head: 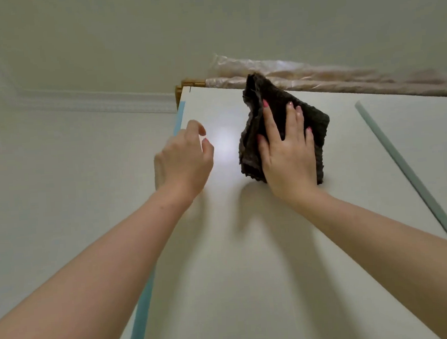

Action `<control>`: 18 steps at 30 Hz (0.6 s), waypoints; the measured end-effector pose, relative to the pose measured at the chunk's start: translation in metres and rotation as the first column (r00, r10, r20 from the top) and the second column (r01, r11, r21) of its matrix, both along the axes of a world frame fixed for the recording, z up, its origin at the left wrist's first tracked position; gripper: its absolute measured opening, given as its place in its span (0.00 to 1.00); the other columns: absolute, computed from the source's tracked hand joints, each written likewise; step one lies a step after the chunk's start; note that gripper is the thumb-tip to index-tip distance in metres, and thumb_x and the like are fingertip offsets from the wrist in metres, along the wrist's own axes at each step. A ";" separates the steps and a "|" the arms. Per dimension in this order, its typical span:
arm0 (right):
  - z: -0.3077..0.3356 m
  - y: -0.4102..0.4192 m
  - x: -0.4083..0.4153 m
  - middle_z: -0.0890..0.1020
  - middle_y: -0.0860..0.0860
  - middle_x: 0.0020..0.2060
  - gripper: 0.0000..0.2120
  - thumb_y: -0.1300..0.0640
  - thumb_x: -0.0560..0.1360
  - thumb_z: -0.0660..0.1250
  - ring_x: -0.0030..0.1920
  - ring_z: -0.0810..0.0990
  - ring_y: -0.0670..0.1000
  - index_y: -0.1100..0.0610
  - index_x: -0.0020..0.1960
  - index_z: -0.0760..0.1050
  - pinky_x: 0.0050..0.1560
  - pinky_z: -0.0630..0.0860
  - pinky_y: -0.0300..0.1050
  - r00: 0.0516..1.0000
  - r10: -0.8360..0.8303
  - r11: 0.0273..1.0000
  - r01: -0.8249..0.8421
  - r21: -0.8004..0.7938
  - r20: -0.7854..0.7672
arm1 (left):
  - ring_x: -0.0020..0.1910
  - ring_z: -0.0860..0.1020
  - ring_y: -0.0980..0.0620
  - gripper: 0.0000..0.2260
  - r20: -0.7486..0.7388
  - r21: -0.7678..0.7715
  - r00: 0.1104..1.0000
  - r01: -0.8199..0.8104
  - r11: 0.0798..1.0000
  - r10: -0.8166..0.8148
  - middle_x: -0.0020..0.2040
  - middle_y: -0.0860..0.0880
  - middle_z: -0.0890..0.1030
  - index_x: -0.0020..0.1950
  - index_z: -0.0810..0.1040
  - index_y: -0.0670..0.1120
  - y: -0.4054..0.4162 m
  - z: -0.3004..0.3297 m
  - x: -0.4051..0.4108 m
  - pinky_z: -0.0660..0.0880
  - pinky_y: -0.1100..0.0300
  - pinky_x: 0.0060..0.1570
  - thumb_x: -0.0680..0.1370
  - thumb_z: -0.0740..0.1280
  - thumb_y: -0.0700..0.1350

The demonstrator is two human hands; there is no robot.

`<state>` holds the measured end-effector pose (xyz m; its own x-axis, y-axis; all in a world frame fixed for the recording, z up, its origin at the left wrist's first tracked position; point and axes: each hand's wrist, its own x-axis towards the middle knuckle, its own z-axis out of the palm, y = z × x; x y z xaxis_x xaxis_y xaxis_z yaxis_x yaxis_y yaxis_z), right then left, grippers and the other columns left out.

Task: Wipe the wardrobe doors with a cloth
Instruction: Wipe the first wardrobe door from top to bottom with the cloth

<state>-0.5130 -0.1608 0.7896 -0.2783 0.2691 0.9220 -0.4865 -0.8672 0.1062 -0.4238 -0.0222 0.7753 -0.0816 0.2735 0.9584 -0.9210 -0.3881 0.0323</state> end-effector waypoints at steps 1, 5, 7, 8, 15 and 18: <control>0.008 0.009 0.006 0.51 0.61 0.76 0.25 0.47 0.82 0.45 0.77 0.47 0.59 0.48 0.78 0.47 0.73 0.50 0.60 0.999 0.015 1.000 -0.014 0.022 -0.029 | 0.53 0.74 0.44 0.13 -0.015 0.002 0.999 -0.035 0.999 0.035 0.57 0.47 0.78 0.62 0.69 0.47 0.003 0.004 0.003 0.65 0.54 0.43 0.80 0.54 0.47; 0.026 0.044 0.034 0.44 0.60 0.77 0.25 0.47 0.83 0.45 0.76 0.40 0.59 0.42 0.77 0.40 0.72 0.44 0.65 0.953 0.052 0.998 -0.038 0.052 -0.298 | 0.63 0.69 0.43 0.16 -0.034 -0.037 0.999 -0.035 0.999 0.034 0.63 0.43 0.74 0.67 0.67 0.46 0.015 0.016 0.009 0.66 0.50 0.58 0.81 0.53 0.47; 0.025 0.052 0.053 0.42 0.59 0.77 0.24 0.45 0.82 0.43 0.76 0.38 0.60 0.40 0.76 0.40 0.71 0.40 0.69 0.883 0.004 0.997 0.032 0.067 -0.469 | 0.65 0.68 0.44 0.17 -0.020 -0.044 0.998 -0.067 0.997 0.066 0.66 0.44 0.73 0.69 0.66 0.48 0.020 0.020 0.015 0.64 0.48 0.63 0.81 0.53 0.47; 0.022 0.052 0.062 0.41 0.59 0.77 0.24 0.43 0.82 0.41 0.75 0.36 0.61 0.39 0.76 0.41 0.70 0.38 0.70 0.859 -0.059 0.994 0.097 0.049 -0.509 | 0.66 0.68 0.44 0.17 -0.026 -0.041 0.997 -0.068 0.997 0.067 0.67 0.44 0.73 0.70 0.66 0.48 0.024 0.019 0.019 0.63 0.48 0.64 0.81 0.52 0.47; 0.042 0.053 0.072 0.41 0.56 0.77 0.26 0.35 0.79 0.40 0.76 0.36 0.59 0.37 0.76 0.42 0.70 0.36 0.69 0.863 -0.102 0.989 0.141 0.043 -0.495 | 0.66 0.69 0.45 0.18 0.022 -0.019 0.997 -0.079 0.997 0.079 0.67 0.47 0.73 0.70 0.67 0.50 0.034 0.015 0.047 0.65 0.52 0.62 0.81 0.52 0.48; 0.064 0.063 0.076 0.42 0.57 0.77 0.27 0.34 0.78 0.40 0.76 0.36 0.59 0.37 0.76 0.43 0.70 0.36 0.69 0.867 -0.074 0.988 0.131 0.084 -0.493 | 0.67 0.68 0.47 0.18 0.055 0.010 0.995 -0.080 0.997 0.080 0.69 0.49 0.72 0.71 0.67 0.51 0.031 0.018 0.048 0.64 0.53 0.63 0.81 0.52 0.48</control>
